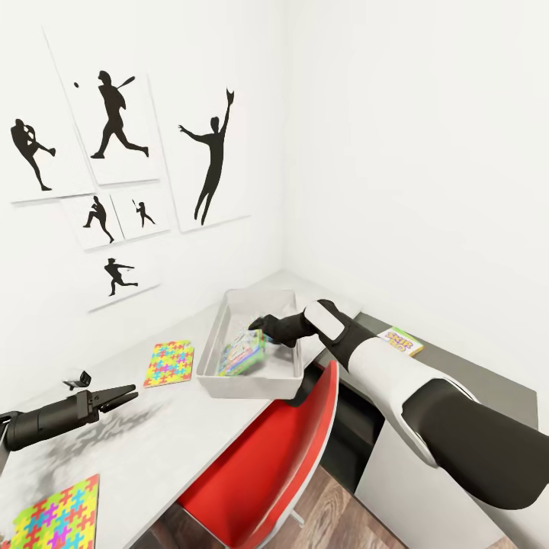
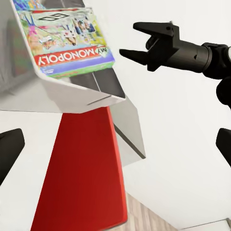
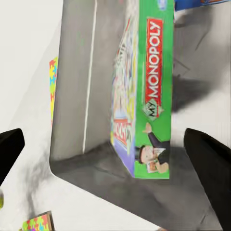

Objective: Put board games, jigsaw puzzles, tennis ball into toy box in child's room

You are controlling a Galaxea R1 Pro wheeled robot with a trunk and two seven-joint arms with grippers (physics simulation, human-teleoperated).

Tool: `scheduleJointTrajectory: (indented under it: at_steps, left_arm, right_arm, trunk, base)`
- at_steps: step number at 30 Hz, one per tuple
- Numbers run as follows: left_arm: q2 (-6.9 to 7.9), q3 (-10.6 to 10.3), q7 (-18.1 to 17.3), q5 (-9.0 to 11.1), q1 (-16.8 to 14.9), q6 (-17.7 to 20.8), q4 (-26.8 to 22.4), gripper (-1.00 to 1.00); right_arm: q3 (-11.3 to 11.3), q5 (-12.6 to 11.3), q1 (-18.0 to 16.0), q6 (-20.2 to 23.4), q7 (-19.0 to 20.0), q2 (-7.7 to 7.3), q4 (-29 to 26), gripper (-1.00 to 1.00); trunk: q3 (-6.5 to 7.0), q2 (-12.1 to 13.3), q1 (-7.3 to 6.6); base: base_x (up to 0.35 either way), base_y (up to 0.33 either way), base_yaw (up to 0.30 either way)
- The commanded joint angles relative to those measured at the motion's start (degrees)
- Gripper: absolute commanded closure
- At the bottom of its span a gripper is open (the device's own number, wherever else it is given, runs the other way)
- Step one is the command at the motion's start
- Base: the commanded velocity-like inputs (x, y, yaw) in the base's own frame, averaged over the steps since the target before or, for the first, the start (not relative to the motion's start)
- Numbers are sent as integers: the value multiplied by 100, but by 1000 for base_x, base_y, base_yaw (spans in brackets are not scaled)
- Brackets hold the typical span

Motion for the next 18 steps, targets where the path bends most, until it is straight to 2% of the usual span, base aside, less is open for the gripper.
scheduleJointTrajectory:
  at_steps: [1,18]
  left_arm:
    - [1,1,-25,-5,-3,61,-1,-100]
    - [1,1,-25,-6,-3,59,-1,-100]
  right_arm:
    - [24,-61,-6,5,-55,0,-5,-100]
    - [39,-67,-8,3,-50,0,-5,-100]
  trunk:
    - [-8,-6,1]
    - [-8,-6,1]
  base:
    - [0,0,0]
    - [0,0,0]
